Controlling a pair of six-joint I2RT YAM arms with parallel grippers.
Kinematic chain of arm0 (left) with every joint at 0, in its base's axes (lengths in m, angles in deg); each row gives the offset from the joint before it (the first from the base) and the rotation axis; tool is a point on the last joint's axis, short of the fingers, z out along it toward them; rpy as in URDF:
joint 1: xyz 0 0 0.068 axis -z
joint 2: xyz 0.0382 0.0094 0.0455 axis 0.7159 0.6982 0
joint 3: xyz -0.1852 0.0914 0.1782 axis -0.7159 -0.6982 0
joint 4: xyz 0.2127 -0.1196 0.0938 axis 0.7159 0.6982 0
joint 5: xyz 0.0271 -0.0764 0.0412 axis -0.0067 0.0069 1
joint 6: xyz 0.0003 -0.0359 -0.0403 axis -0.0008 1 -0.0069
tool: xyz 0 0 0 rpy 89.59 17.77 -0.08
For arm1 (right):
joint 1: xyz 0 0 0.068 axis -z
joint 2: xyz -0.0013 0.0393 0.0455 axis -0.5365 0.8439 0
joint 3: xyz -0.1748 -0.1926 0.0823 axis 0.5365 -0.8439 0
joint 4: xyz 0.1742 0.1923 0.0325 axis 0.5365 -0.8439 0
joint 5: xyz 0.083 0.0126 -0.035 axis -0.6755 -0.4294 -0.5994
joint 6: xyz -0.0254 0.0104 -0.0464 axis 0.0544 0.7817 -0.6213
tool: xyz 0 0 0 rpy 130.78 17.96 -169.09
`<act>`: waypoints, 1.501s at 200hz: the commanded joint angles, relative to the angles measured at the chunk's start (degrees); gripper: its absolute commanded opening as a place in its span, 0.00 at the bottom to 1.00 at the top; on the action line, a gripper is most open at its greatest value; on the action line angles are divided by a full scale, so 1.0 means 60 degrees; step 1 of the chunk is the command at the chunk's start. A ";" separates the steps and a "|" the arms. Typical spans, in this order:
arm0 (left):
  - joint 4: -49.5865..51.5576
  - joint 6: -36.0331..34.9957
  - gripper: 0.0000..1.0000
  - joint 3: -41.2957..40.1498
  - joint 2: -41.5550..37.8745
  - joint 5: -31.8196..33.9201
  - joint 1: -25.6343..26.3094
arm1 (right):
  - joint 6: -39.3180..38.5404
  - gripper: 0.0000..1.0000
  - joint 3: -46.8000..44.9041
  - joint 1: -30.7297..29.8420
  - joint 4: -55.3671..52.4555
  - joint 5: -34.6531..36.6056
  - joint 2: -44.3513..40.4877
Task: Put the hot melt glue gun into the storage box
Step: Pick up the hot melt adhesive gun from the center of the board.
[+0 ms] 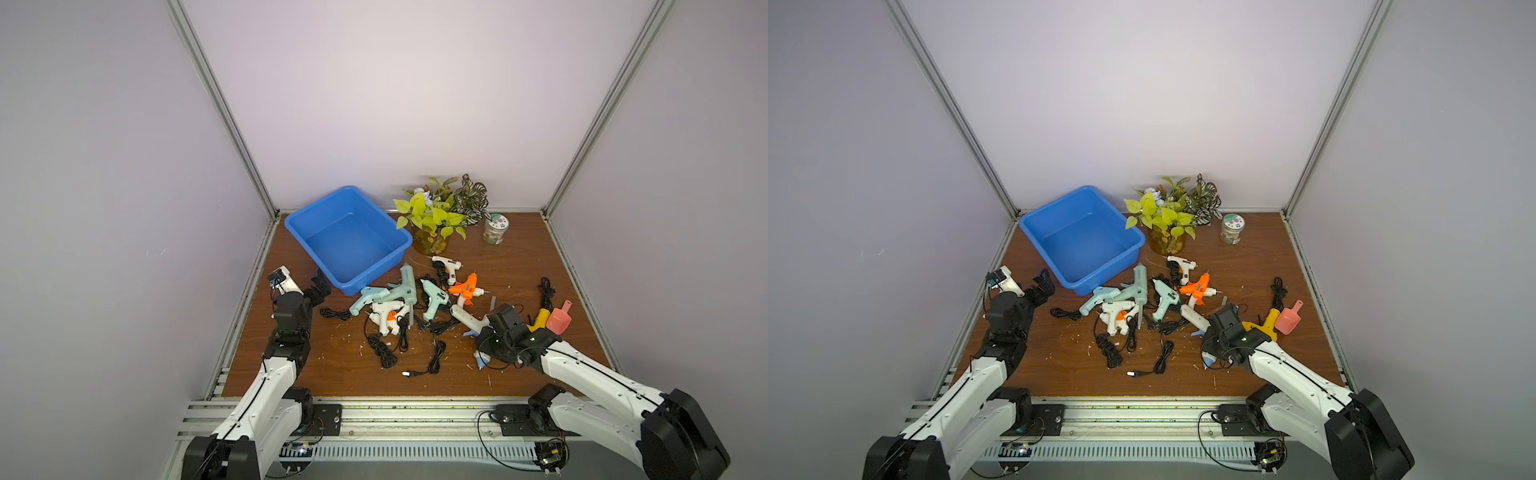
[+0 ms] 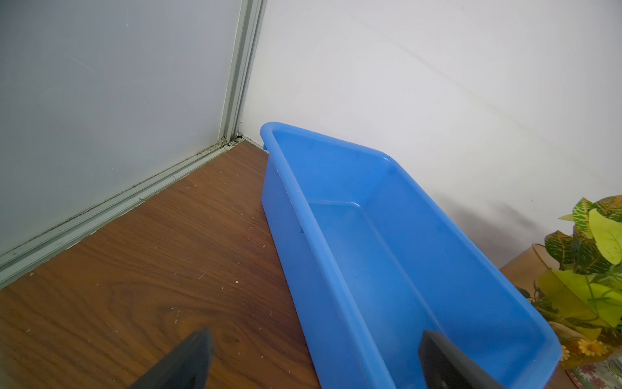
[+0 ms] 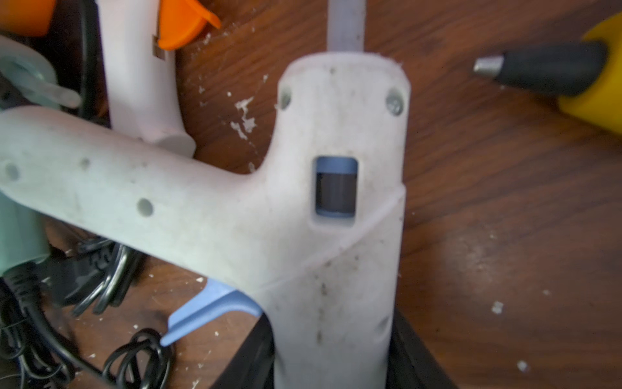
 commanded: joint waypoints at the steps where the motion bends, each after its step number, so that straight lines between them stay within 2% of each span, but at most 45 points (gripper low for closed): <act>1: 0.0099 -0.0061 1.00 0.0458 -0.0074 -0.0237 0.0091 | -0.0505 0.00 0.0635 -0.0012 -0.0740 0.1110 -0.0185; 57: 0.0268 0.0464 1.00 0.0816 -0.0249 -0.0956 0.0092 | -0.1163 0.00 0.1411 -0.0012 -0.1319 0.2137 -0.1507; 123: 0.0467 0.1036 1.00 0.1397 -0.0155 -0.2195 0.0104 | -0.2041 0.00 0.1796 -0.0017 0.0198 0.2171 -0.2229; 173: 0.0277 0.1319 1.00 0.1944 0.0337 -0.3505 0.0420 | -0.2699 0.00 0.1892 -0.0048 0.2461 0.1280 -0.2045; 254: -0.1064 0.2361 1.00 0.2012 0.0969 -0.5086 0.0754 | -0.2833 0.00 0.1895 -0.0410 0.5568 0.0882 -0.1370; 267: -0.1231 0.2492 1.00 0.2077 0.1062 -0.5258 0.0927 | -0.2917 0.00 0.1970 -0.0572 0.5945 0.0848 -0.1160; 284: -0.1328 0.2542 0.93 0.2212 0.1174 -0.5440 0.1322 | -0.3011 0.00 0.2123 -0.0810 0.6290 0.0872 -0.0786; 300: -0.1356 0.2520 0.91 0.2373 0.1317 -0.5539 0.1829 | -0.3131 0.00 0.2272 -0.1092 0.6554 0.0983 -0.0435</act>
